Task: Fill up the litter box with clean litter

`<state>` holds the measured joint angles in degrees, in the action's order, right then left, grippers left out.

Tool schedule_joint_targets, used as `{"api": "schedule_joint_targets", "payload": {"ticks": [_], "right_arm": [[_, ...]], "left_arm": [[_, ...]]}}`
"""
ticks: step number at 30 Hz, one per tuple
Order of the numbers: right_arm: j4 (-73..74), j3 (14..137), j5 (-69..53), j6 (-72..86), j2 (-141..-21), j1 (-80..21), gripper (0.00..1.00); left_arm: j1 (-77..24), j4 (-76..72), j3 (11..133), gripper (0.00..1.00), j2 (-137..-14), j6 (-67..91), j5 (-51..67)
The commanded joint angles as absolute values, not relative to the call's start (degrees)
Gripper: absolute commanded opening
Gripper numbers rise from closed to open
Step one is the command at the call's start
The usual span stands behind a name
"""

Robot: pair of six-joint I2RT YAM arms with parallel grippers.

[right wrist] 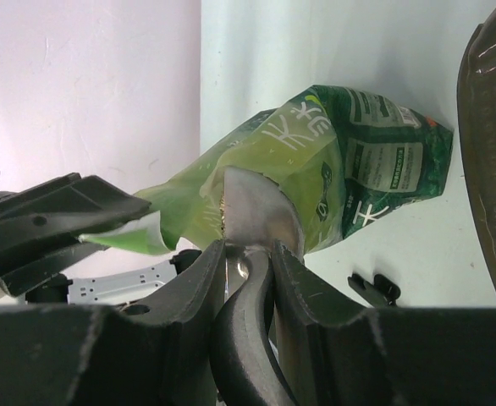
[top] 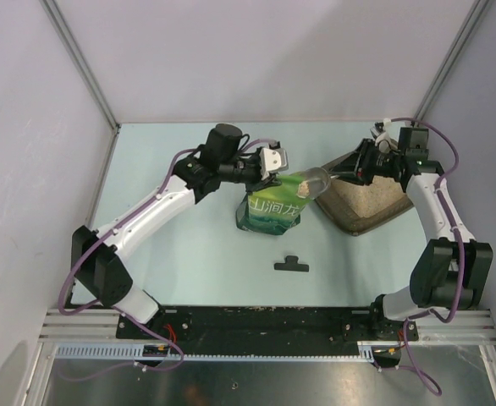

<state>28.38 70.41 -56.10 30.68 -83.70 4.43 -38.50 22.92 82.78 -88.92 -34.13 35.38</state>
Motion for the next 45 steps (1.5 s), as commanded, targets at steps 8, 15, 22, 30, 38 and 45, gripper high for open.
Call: {"api": "schedule_joint_targets", "payload": {"ticks": [8, 15, 22, 30, 38, 45], "right_arm": [[30.1, 74.9, -65.9, 31.0, -87.2, 9.3, 0.00], [28.9, 74.9, -70.7, 30.1, -89.1, 11.9, 0.00], [29.8, 74.8, -74.5, 25.5, -93.7, 12.7, 0.00], [23.5, 74.7, -78.3, 31.6, -94.6, 14.7, 0.00], [23.5, 74.7, -79.2, 32.1, -94.2, 15.3, 0.00], [22.4, 74.8, -81.0, 34.0, -94.4, 15.9, 0.00]], "left_arm": [[-39.3, 25.0, 84.0, 0.00, -85.2, -41.1, 33.7], [-39.2, 24.9, 84.9, 0.00, -84.8, -40.7, 31.5], [-39.1, 24.9, 86.9, 0.00, -86.0, -39.4, 29.4], [-38.8, 24.9, 86.9, 0.00, -85.8, -40.0, 27.8], [-38.6, 25.0, 87.5, 0.00, -86.0, -39.9, 27.3], [-38.5, 24.9, 87.7, 0.00, -86.3, -40.3, 26.6]]}}
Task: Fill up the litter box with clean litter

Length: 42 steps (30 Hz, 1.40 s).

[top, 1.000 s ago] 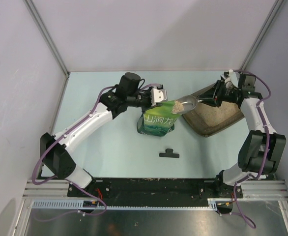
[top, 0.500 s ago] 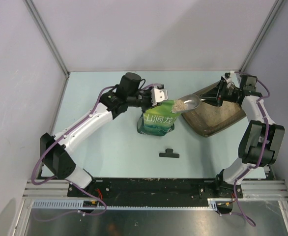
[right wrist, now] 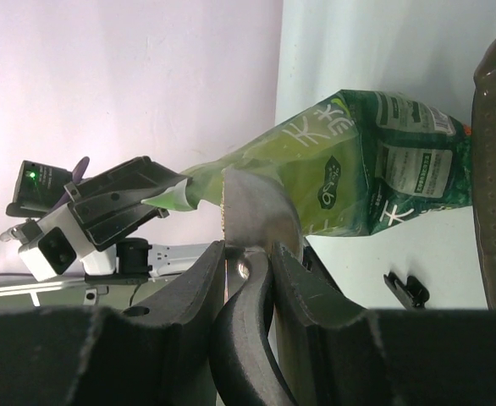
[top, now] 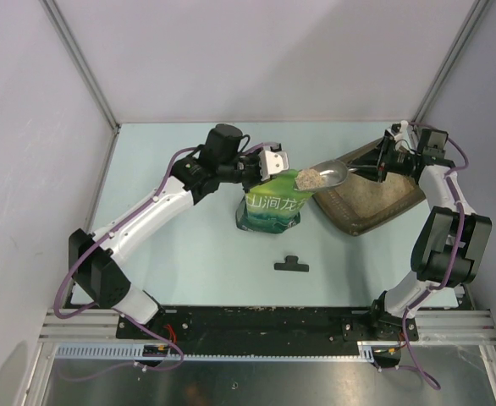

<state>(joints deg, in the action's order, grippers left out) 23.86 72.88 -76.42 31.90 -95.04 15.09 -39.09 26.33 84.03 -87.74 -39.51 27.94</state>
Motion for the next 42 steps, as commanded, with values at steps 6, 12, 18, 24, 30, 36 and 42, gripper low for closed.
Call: {"api": "schedule_joint_targets", "payload": {"ticks": [6, 12, 18, 24, 30, 36, 42], "right_arm": [[20.0, 74.7, -82.1, 36.6, -94.9, 16.8, 0.00], [18.5, 74.7, -82.5, 38.1, -94.5, 18.3, 0.00], [16.8, 74.7, -82.6, 39.6, -94.2, 21.1, 0.00], [18.5, 74.7, -82.7, 38.0, -93.6, 24.7, 0.00], [22.5, 74.4, -79.2, 33.7, -93.4, 30.1, 0.00], [22.0, 73.0, -76.1, 32.7, -93.5, 36.6, 0.00], [23.5, 72.0, -67.9, 29.4, -92.2, 40.3, 0.00]], "left_arm": [[-38.5, 25.0, 88.1, 0.00, -86.4, -40.0, 25.8], [-38.5, 25.0, 87.4, 0.00, -86.4, -41.0, 24.4], [-38.5, 25.0, 88.1, 0.00, -87.2, -41.0, 25.0], [-38.5, 25.0, 89.0, 0.00, -88.4, -41.7, 25.1], [-38.5, 25.0, 89.8, 0.00, -88.9, -42.0, 26.0], [-38.5, 25.0, 90.0, 0.00, -88.9, -42.5, 26.7], [-38.6, 25.0, 90.2, 0.00, -89.0, -42.9, 27.2]]}}
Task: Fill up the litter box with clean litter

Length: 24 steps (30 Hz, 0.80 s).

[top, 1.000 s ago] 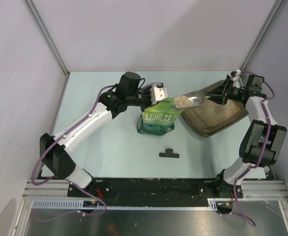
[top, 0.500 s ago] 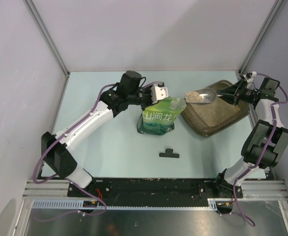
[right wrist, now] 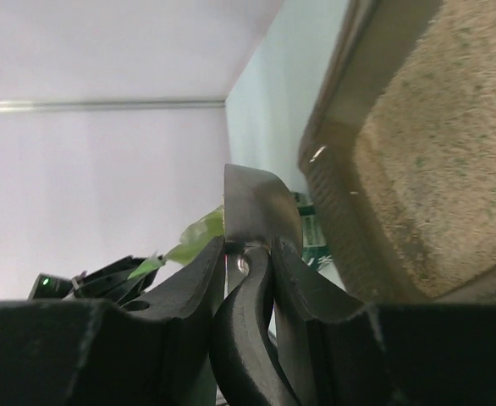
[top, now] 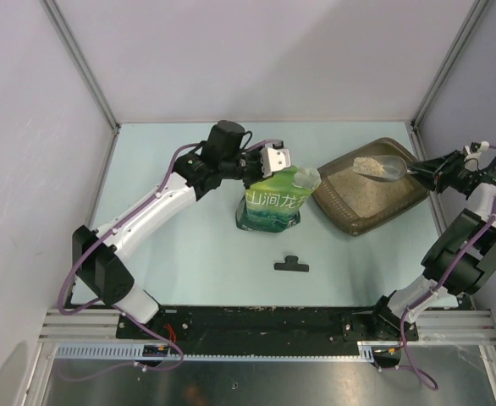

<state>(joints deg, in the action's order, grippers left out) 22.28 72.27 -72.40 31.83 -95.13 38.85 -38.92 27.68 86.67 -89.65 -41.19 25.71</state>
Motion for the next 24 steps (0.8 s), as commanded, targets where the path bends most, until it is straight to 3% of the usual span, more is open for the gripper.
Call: {"api": "schedule_joint_targets", "payload": {"ticks": [1, 16, 24], "right_arm": [[23.5, 71.8, -64.6, 29.2, -91.4, 41.0, 0.00], [15.7, 67.8, -27.6, 31.4, -79.0, 36.7, 0.00], [13.8, 67.8, -25.5, 33.0, -81.6, 36.0, 0.00]], "left_arm": [[-38.5, 24.9, 90.3, 0.00, -89.1, -42.8, 27.3], [-38.5, 25.0, 87.1, 0.00, -86.8, -43.3, 29.5], [-38.5, 25.0, 86.0, 0.00, -86.1, -43.5, 30.2]]}}
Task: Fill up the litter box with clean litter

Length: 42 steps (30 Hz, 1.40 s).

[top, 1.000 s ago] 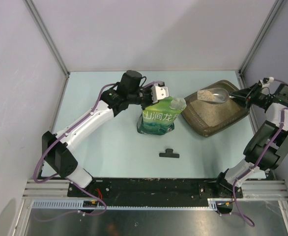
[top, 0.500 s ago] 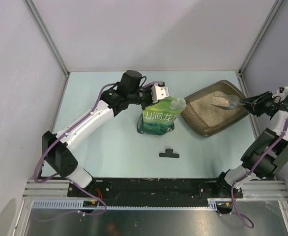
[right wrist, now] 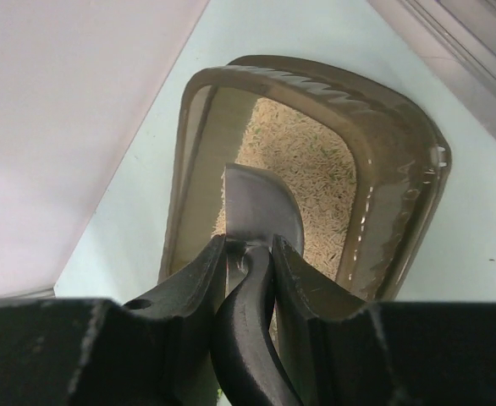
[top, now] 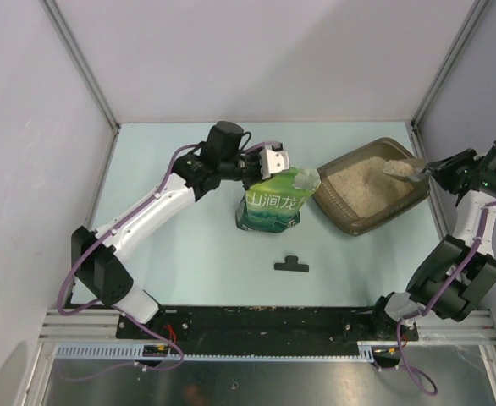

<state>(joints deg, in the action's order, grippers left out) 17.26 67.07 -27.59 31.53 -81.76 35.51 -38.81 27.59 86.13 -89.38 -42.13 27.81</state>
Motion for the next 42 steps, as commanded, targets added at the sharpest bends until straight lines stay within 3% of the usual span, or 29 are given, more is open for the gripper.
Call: {"api": "schedule_joint_targets", "payload": {"ticks": [1, 8, 15, 20, 25, 32, 40, 42], "right_arm": [[14.8, 67.8, -27.3, 33.3, -80.7, 36.0, 0.00], [28.0, 67.8, -30.3, 26.5, -74.0, 32.1, 0.00], [18.2, 68.0, -25.5, 29.6, -79.3, 30.0, 0.00], [19.5, 68.2, -26.0, 29.3, -80.0, 27.1, 0.00], [30.3, 68.2, -26.2, 19.9, -75.0, 25.4, 0.00], [36.7, 69.9, -10.4, 4.4, -71.2, 25.1, 0.00], [31.8, 80.0, -11.4, -5.4, -71.2, 14.8, 0.00], [31.6, 83.0, -17.1, -5.2, -70.4, 12.8, 0.00]], "left_arm": [[-38.5, 25.0, 85.8, 0.00, -85.9, -43.5, 30.3], [-38.5, 24.9, 84.3, 0.00, -84.8, -42.8, 31.1], [-38.6, 25.0, 83.1, 0.00, -83.7, -42.4, 31.9], [-38.6, 25.0, 83.1, 0.00, -83.5, -42.8, 31.4], [-38.6, 25.0, 83.0, 0.00, -83.4, -42.6, 31.2], [-38.6, 25.0, 83.1, 0.00, -83.8, -42.1, 32.5], [-38.6, 24.9, 83.0, 0.00, -84.3, -42.6, 32.9], [-38.6, 24.9, 83.1, 0.00, -84.4, -42.3, 32.7]]}}
